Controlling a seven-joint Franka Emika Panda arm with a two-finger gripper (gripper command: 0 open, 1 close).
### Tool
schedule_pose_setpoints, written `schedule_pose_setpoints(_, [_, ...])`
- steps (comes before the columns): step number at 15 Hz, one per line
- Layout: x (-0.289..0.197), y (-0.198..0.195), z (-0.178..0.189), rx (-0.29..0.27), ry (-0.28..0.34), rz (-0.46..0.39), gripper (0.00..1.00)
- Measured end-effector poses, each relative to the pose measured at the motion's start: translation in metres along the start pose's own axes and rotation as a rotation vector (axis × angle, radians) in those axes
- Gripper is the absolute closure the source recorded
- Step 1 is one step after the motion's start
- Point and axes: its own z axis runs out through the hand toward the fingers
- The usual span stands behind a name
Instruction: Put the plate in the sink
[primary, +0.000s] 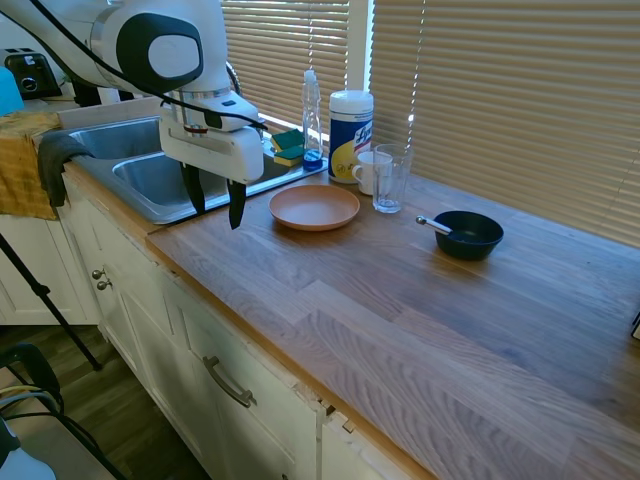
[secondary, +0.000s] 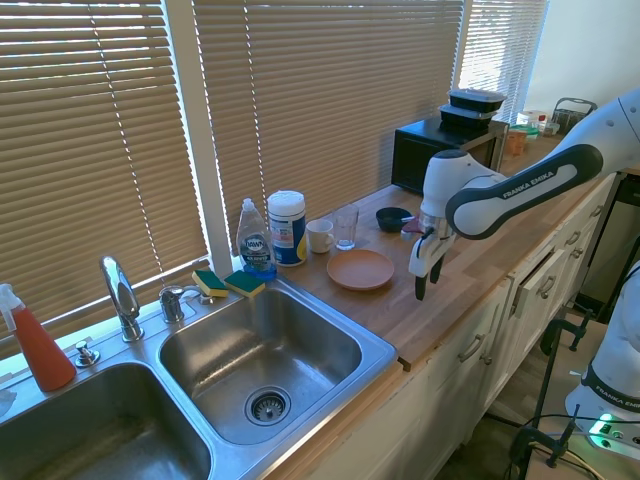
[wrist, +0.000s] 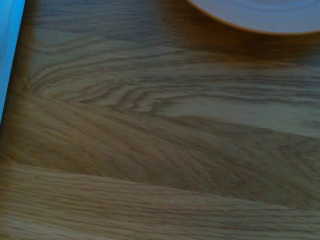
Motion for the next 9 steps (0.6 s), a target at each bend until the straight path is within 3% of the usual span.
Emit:
schedule_pose_setpoints(3, [0.001,-0.001,-0.002,0.001,0.007,-0.002,0.00])
schedule_pose_setpoints(5, [0.008,-0.007,-0.013,0.029,0.014,0.012,0.00])
schedule_pose_setpoints(9, [0.060,-0.012,-0.032,0.091,0.005,0.117,0.00])
